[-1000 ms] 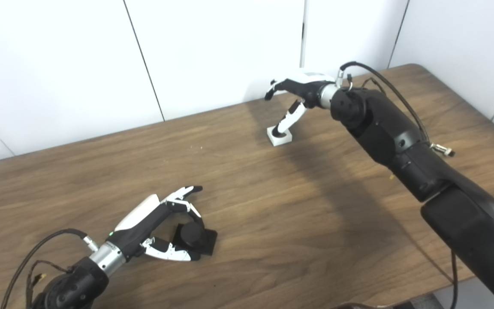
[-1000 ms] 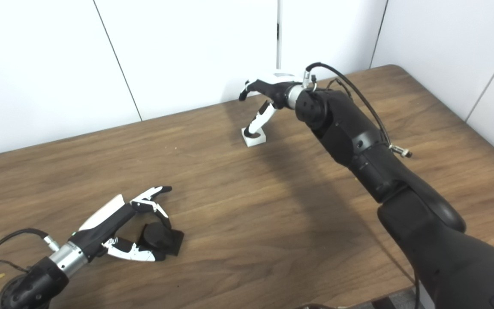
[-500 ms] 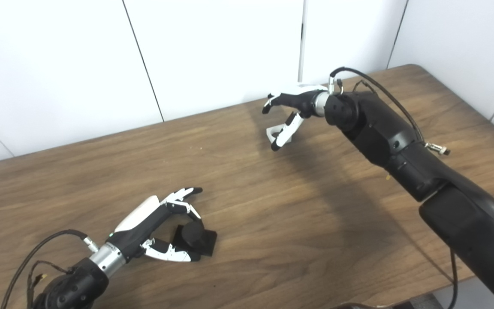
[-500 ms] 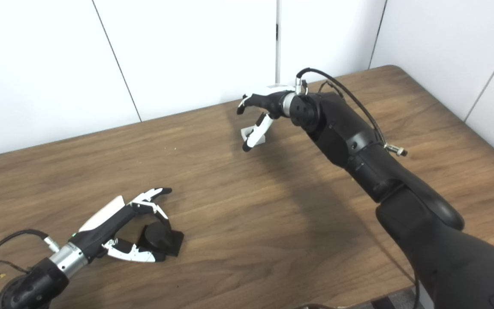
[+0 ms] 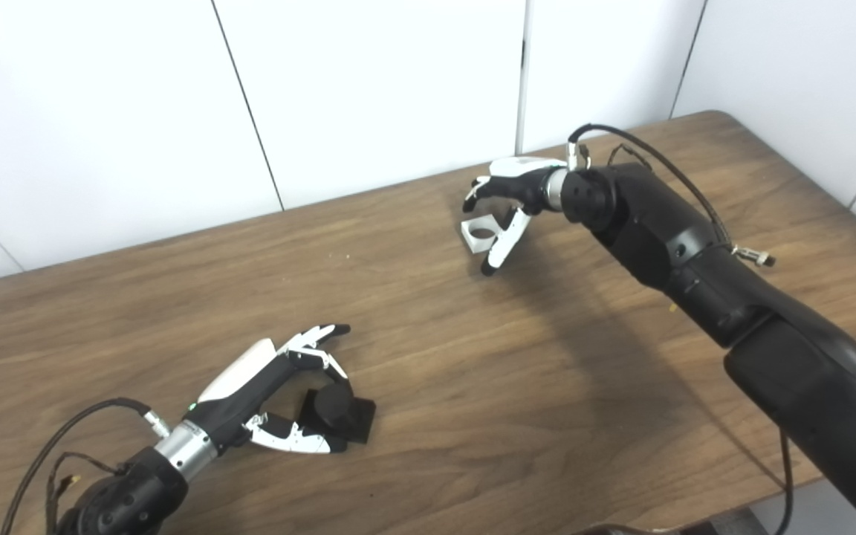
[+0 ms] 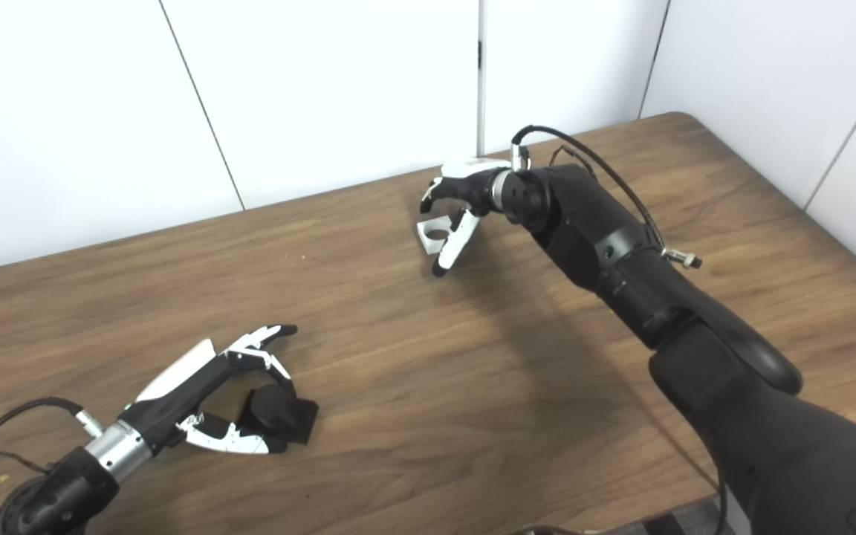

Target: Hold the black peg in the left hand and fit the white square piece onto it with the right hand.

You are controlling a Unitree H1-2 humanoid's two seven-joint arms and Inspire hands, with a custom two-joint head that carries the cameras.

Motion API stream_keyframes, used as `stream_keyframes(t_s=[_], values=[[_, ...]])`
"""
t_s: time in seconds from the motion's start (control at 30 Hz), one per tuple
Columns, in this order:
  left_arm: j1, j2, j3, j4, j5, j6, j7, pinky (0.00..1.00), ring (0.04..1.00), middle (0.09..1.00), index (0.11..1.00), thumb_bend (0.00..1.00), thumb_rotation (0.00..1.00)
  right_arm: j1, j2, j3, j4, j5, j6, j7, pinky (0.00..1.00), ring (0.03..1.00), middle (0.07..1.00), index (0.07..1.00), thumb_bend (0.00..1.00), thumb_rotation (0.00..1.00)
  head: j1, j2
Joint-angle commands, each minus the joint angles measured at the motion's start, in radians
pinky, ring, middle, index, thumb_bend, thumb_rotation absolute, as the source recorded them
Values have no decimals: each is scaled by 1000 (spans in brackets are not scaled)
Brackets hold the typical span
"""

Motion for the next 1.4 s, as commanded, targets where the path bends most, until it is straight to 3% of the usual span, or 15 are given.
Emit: stream_keyframes(t_s=[0.0, 0.43, 0.57, 0.67, 0.73, 1.37], values=[[25, 35, -13, 13, 33, 17, -22, 1000, 1000, 974, 490, 523, 63, -45, -11, -8, 3, -5, -31, -53, 1000, 1000, 990, 824, 874, 352, -1, 0], [21, 41, -15, 3, 22, 23, -37, 1000, 1000, 972, 489, 522, 64, -23, -4, 11, 101, -18, -110, -193, 979, 959, 930, 712, 727, 284, 6, 7], [25, 42, -16, -4, 26, 24, -36, 1000, 1000, 970, 490, 522, 64, -18, 4, 12, 119, -25, -123, -253, 938, 922, 887, 646, 680, 207, 11, 11], [26, 45, -15, -5, 27, 23, -35, 1000, 1000, 972, 490, 522, 65, -15, 10, 19, 132, -37, -138, -299, 915, 898, 862, 519, 539, 155, 15, 14], [26, 46, -15, -8, 24, 27, -37, 1000, 1000, 973, 490, 522, 65, -14, 14, 19, 141, -37, -143, -322, 909, 889, 852, 500, 517, 146, 16, 16], [33, 55, -17, -31, 22, 51, -42, 1000, 1000, 973, 490, 522, 67, -8, 25, 41, 185, -39, -134, -389, 888, 867, 822, 487, 511, 144, 26, 27]])
